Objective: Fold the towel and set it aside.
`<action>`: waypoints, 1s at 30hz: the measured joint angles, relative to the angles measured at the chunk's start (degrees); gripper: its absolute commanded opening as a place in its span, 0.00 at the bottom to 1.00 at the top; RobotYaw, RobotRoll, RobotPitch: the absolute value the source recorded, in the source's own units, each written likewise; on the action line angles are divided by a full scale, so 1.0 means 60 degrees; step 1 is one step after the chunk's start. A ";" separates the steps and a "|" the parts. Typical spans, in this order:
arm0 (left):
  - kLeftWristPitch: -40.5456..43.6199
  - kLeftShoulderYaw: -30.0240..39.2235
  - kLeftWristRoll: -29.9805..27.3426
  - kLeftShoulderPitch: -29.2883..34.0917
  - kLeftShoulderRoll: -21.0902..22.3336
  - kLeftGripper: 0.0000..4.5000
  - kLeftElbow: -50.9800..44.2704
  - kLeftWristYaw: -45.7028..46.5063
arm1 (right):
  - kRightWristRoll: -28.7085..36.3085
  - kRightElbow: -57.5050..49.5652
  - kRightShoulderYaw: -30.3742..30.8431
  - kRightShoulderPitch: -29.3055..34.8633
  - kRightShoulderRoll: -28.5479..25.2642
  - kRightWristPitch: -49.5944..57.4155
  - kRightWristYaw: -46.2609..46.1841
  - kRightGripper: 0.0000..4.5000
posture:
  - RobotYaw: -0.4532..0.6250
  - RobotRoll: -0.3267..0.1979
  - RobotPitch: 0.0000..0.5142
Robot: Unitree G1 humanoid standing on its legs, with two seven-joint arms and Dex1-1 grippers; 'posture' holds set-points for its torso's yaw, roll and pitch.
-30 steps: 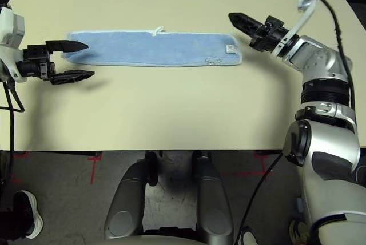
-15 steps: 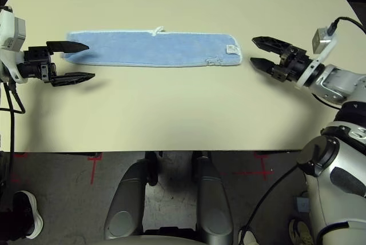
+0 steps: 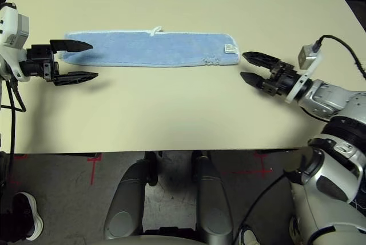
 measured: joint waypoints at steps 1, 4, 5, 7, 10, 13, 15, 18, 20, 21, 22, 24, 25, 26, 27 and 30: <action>-0.0032 -0.0006 0.0004 0.0000 0.0000 1.00 0.0091 0.0000 | -0.0003 -0.0117 0.0016 -0.0020 0.0194 -0.0237 -0.0071 0.99 | 0.38 0.62 0.66; -0.0149 -0.0015 0.0005 -0.0005 -0.0002 1.00 0.0117 -0.0002 | 0.0000 -0.0206 0.0118 -0.0047 0.0517 -0.0835 -0.0187 0.99 | 0.38 0.62 0.66; -0.0177 -0.0016 0.0005 -0.0004 -0.0003 1.00 0.0133 -0.0002 | 0.0001 -0.0239 0.0166 -0.0047 0.0590 -0.1054 -0.0196 0.99 | 0.39 0.62 0.67; -0.0203 -0.0016 0.0005 -0.0003 -0.0002 1.00 0.0151 -0.0003 | 0.0010 -0.0247 0.0255 -0.0065 0.0665 -0.1407 -0.0231 0.99 | 0.39 0.62 0.67; -0.0267 -0.0013 0.0003 0.0009 -0.0001 1.00 0.0264 -0.0011 | 0.0012 -0.0246 0.0458 -0.0061 0.0663 -0.1782 -0.0251 0.99 | 0.40 0.62 0.67; -0.0293 -0.0012 0.0004 0.0024 0.0001 1.00 0.0363 -0.0013 | 0.0035 -0.0250 0.0642 -0.0005 0.0646 -0.2087 -0.0248 0.96 | 0.40 0.62 0.67; -0.0301 -0.0012 0.0003 0.0023 0.0003 1.00 0.0383 -0.0014 | 0.0056 -0.0263 0.0775 0.0090 0.0632 -0.2321 -0.0264 0.86 | 0.40 0.62 0.67; -0.0305 -0.0013 0.0004 0.0022 0.0006 1.00 0.0417 -0.0021 | 0.0053 -0.0250 0.0839 0.0270 0.0611 -0.2598 -0.0338 0.60 | 0.39 0.62 0.66; -0.0311 -0.0014 0.0005 0.0022 0.0008 1.00 0.0438 -0.0025 | 0.0038 -0.0198 0.0891 0.0348 0.0524 -0.2734 -0.0381 0.44 | 0.39 0.62 0.66; -0.0314 -0.0014 0.0009 0.0022 0.0010 1.00 0.0449 -0.0035 | 0.0108 -0.0179 0.0907 0.0392 0.0443 -0.2760 -0.0355 0.34 | 0.38 0.62 0.66; -0.0320 -0.0022 0.0010 0.0016 0.0010 1.00 0.0453 -0.0046 | 0.0168 -0.0181 0.0931 0.0389 0.0370 -0.2777 -0.0332 0.26 | 0.38 0.62 0.66; -0.0353 -0.0023 0.0013 0.0005 0.0010 1.00 0.0469 -0.0067 | 0.0296 -0.0181 0.0969 0.0400 0.0227 -0.2829 -0.0308 0.10 | 0.38 0.62 0.66; -0.0387 -0.0024 0.0020 -0.0002 0.0010 1.00 0.0522 -0.0087 | 0.0349 -0.0193 0.0973 0.0410 0.0153 -0.2847 -0.0291 0.03 | 0.38 0.62 0.66; -0.0439 -0.0028 0.0026 -0.0019 0.0009 1.00 0.0614 -0.0111 | 0.0368 -0.0190 0.0984 0.0432 0.0091 -0.2911 -0.0291 0.01 | 0.38 0.62 0.66; -0.0484 -0.0026 0.0034 -0.0025 0.0011 1.00 0.0734 -0.0128 | 0.0368 -0.0165 0.0986 0.0479 0.0049 -0.3018 -0.0306 0.01 | 0.38 0.62 0.66; -0.0591 -0.0040 0.0093 -0.0036 0.0010 1.00 0.0921 -0.0160 | 0.0413 -0.0091 0.1032 0.0533 -0.0065 -0.3166 -0.0302 0.01 | 0.37 0.62 0.66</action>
